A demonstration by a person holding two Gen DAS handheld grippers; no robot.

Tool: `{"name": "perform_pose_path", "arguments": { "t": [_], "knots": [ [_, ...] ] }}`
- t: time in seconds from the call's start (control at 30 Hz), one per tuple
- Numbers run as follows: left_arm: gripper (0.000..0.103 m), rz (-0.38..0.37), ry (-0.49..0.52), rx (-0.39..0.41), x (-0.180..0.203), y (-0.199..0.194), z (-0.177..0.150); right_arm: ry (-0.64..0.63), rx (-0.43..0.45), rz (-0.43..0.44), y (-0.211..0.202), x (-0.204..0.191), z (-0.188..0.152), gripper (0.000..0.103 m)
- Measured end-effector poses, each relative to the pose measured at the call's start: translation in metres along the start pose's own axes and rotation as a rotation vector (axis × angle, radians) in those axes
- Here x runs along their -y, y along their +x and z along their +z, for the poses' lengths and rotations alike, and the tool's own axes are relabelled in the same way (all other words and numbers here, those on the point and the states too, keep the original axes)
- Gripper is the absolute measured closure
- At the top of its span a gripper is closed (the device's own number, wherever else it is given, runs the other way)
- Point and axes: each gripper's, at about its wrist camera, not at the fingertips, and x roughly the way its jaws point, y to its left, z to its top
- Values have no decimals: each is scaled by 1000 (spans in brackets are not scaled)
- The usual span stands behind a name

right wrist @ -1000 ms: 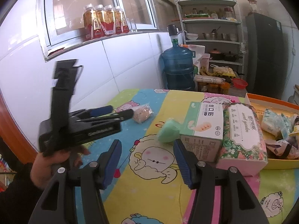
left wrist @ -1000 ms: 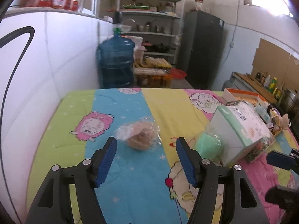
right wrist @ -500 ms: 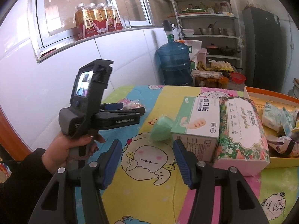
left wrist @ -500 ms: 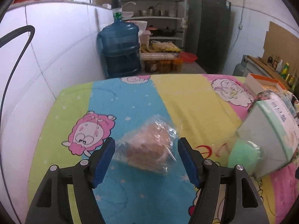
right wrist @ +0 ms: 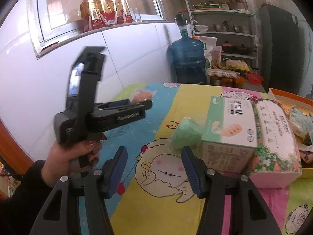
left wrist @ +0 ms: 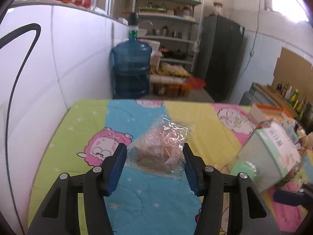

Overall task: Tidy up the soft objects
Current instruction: 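Hold the bread bag in the left tool while the right tool grasps the green ball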

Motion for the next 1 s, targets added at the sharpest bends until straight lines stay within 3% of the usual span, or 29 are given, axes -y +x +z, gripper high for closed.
{"name": "perform_pose_path", "arguments": {
  "t": [0.13,0.27,0.4,0.47,0.57,0.87,1.0],
  "knots": [
    [45,1,-30,51,-10,-13,2,33,-3,-40,10,-3,3,46],
    [45,12,-41,65,-17,-19,2,-19,17,-151,16,-15,20,46],
    [45,2,-40,79,-17,-25,1,-73,-15,-232,29,-23,38,32],
    [45,-6,-45,83,-19,-27,1,-70,-38,-264,37,-20,43,32],
    [45,-10,-52,91,-22,-31,0,-46,-83,-265,51,-13,49,32],
    [45,-19,-79,112,-30,-38,0,-141,-184,-319,78,-25,49,32],
    [45,-20,-80,114,-30,-39,0,-221,-233,-385,90,-32,46,32]
  ]
}}
